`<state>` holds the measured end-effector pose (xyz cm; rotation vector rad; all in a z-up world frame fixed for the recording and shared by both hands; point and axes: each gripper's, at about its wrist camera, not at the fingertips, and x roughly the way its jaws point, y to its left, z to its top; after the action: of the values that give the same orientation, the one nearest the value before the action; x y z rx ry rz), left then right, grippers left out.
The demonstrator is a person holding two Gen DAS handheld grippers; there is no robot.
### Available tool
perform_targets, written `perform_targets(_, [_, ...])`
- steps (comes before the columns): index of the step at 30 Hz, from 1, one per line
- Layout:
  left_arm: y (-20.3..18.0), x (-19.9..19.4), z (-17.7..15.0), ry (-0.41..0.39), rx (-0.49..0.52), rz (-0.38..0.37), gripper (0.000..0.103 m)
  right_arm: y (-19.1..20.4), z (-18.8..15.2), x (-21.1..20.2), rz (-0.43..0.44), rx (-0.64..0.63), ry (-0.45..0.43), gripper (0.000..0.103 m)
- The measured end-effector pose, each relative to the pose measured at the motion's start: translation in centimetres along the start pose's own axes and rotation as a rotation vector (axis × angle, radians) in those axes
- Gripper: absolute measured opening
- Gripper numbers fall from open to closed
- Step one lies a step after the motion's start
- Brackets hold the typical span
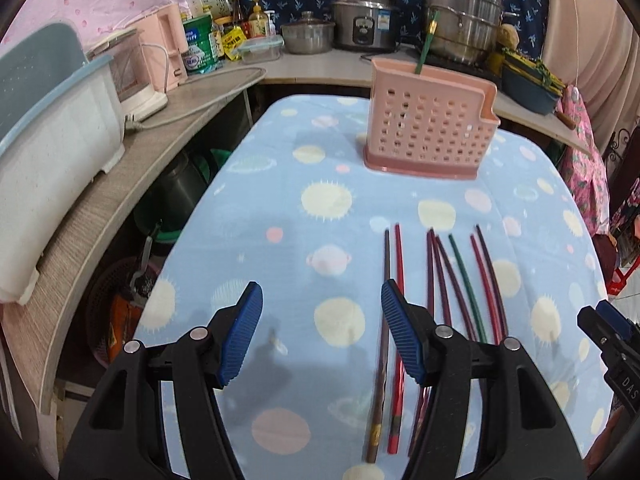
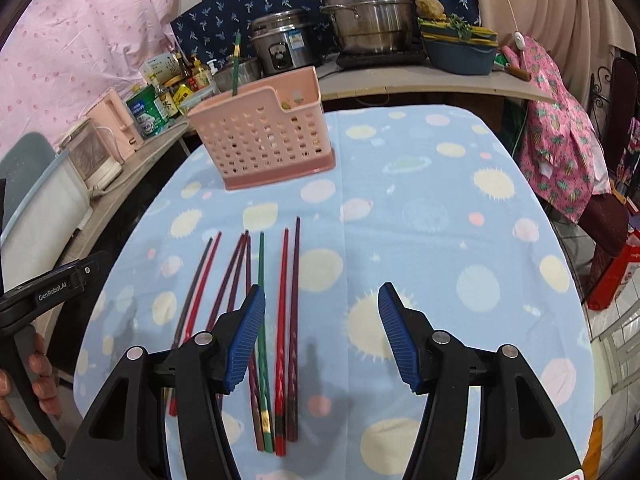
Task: Organize utensils
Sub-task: 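Move both open tools back down to the remaining chopsticks, then grasp a dark-brown chopstick with the left tool while the right tool grasps a dark-red chopstick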
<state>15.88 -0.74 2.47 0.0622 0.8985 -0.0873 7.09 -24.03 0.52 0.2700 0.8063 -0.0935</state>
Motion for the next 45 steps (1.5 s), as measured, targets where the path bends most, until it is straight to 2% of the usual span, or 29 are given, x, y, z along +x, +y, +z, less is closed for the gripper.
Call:
perform_targets(14, [0.0, 1.4, -5.5, 0.093, 0.019, -0.010, 0.059, 1.4, -5.4, 2.0, 0.007, -0.066, 0.099, 0.056])
perform_targets(16, [0.0, 1.4, -5.8, 0.098, 0.021, -0.012, 0.059, 1.6, -5.7, 2.2, 0.005, -0.076, 0.109, 0.053])
perform_targets(21, [-0.2, 1.5, -6.6, 0.108, 0.028, -0.017, 0.059, 1.9, -6.6, 2.8, 0.005, -0.089, 0.137, 0.037])
perform_targets(27, [-0.2, 1.6, -7.3, 0.121, 0.030, -0.020, 0.059, 2.1, -7.3, 3.5, 0.011, -0.099, 0.169, 0.024])
perform_targets(37, [-0.6, 1.7, -8.1, 0.135, 0.040, -0.034, 0.059, 2.0, -7.6, 3.7, 0.009, -0.103, 0.175, 0.018])
perform_targets(45, [-1.1, 1.9, -8.6, 0.151, 0.048, -0.049, 0.059, 1.5, -7.8, 3.8, -0.004, -0.094, 0.174, 0.007])
